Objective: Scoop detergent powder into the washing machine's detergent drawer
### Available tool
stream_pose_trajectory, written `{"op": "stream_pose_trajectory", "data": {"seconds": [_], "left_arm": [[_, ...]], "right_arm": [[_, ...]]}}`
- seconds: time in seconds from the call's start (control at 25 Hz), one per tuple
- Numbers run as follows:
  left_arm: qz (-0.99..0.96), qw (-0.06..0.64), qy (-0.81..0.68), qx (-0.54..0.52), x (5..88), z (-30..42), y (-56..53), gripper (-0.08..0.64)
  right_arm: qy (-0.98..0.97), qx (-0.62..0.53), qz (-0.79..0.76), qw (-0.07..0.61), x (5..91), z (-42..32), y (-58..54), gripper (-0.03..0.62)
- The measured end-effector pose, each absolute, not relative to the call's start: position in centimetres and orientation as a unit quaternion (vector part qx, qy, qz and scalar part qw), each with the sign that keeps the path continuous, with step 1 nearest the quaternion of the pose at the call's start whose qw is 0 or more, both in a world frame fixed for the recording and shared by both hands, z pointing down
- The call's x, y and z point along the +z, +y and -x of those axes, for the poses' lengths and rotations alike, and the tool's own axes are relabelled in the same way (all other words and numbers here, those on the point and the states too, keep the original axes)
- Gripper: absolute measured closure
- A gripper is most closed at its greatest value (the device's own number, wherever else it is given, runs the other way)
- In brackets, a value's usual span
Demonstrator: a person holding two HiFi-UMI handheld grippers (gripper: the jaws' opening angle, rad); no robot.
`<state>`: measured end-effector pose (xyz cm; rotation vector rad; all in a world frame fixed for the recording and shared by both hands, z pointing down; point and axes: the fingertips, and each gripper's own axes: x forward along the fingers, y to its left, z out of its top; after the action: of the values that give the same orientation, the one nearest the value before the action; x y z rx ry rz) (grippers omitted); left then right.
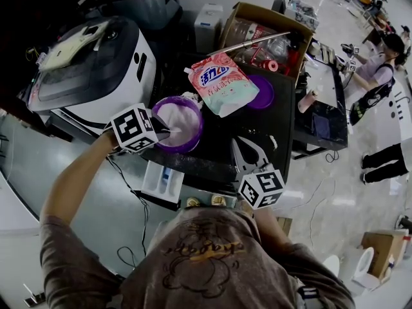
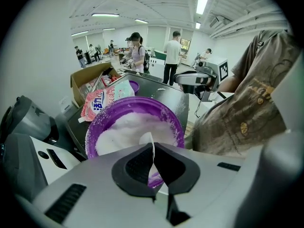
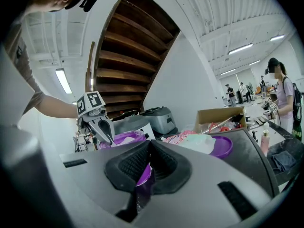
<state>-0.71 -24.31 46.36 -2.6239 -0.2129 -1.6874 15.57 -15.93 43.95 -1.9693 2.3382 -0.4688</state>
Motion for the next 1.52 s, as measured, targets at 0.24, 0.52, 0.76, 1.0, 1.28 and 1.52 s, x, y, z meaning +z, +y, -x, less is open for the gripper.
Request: {"op": "stream_pose_trajectory", "data": {"seconds": [0.24,0.52,0.76,1.0,1.28,1.52], "left_arm": [[0.828,-0.010,-0.097,-0.551,46.6,0.8,-23.1,0.535],[0.823,-0.040,-0.118,-0.554,46.4,0.9,-22.5,0.535],[0.828,-0.068,-0.128,-0.541,46.0,0.5,-22.0,0.535],[0.846,-0.139,-0.122,-0.500,45.1,-0.4,-22.1,0.535],[0.856,-0.209,-0.101,-0.462,44.9,-0.8,-22.5,0.535],[0.870,-0.276,-0.077,-0.400,44.0,-1.1,-23.5,0.535]], "right_arm": [[0.756,-0.151,0.637,0.024,43.9,-15.8,-15.9,0.589],[0.755,-0.151,0.638,0.023,43.9,-16.0,-15.7,0.589],[0.754,-0.152,0.639,0.023,43.9,-16.2,-15.6,0.589],[0.754,-0.152,0.639,0.023,44.0,-16.1,-15.7,0.589],[0.754,-0.154,0.638,0.022,44.2,-16.2,-15.7,0.589],[0.755,-0.155,0.637,0.022,44.2,-16.2,-16.1,0.589]]}}
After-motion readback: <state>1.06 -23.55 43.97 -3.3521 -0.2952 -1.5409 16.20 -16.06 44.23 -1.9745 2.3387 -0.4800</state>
